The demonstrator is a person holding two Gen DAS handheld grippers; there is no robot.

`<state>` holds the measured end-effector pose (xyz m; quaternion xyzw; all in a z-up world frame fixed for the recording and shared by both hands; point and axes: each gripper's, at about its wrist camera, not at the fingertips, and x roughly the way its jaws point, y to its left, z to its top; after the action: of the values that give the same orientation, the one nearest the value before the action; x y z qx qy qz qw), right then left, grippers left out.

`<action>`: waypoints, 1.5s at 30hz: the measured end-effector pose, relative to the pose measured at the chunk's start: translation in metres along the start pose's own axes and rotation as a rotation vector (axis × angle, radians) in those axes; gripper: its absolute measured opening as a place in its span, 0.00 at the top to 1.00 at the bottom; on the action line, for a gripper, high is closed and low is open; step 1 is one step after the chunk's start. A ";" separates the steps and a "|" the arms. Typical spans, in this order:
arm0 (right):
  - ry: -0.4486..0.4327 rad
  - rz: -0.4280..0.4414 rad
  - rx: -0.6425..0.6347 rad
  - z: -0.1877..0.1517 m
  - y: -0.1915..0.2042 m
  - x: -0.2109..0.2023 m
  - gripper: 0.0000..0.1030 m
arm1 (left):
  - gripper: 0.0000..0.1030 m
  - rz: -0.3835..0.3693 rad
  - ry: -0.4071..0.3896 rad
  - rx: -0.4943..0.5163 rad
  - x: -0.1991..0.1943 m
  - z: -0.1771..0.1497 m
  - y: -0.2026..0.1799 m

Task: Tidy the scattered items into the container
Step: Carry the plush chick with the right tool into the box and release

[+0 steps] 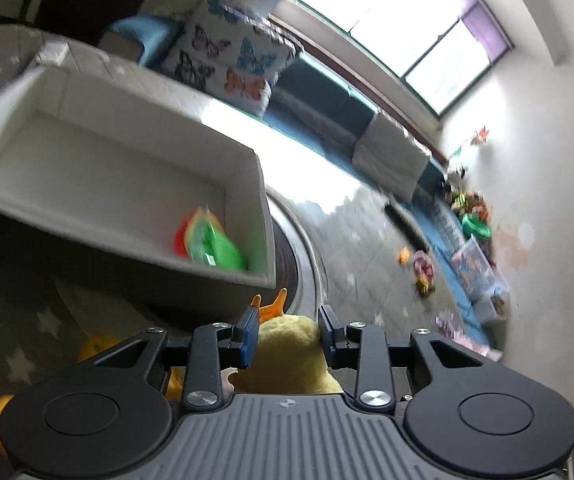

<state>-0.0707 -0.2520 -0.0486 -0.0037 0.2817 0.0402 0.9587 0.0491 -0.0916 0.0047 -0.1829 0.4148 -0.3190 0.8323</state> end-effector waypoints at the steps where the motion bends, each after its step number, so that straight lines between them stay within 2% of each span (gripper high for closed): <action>1: -0.009 0.007 -0.014 0.006 0.002 0.003 0.59 | 0.66 0.005 -0.016 -0.003 -0.003 0.005 0.002; 6: -0.043 0.046 -0.068 0.037 0.013 0.026 0.59 | 0.66 0.038 -0.089 -0.021 -0.014 0.034 0.014; 11: -0.033 0.090 -0.085 0.065 0.020 0.062 0.59 | 0.67 0.082 -0.125 -0.052 -0.008 0.063 0.033; 18: 0.029 0.129 -0.103 0.085 0.026 0.122 0.59 | 0.68 0.119 -0.111 -0.124 0.015 0.089 0.073; 25: 0.113 0.135 -0.103 0.079 0.028 0.166 0.59 | 0.68 0.125 -0.050 -0.197 0.044 0.094 0.108; 31: 0.146 0.129 -0.100 0.075 0.028 0.176 0.58 | 0.71 0.123 -0.017 -0.228 0.058 0.093 0.122; 45: 0.121 0.120 -0.097 0.076 0.026 0.163 0.56 | 0.70 0.111 -0.012 -0.215 0.057 0.088 0.121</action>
<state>0.1049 -0.2115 -0.0728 -0.0357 0.3366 0.1107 0.9344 0.1918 -0.0388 -0.0456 -0.2495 0.4513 -0.2250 0.8267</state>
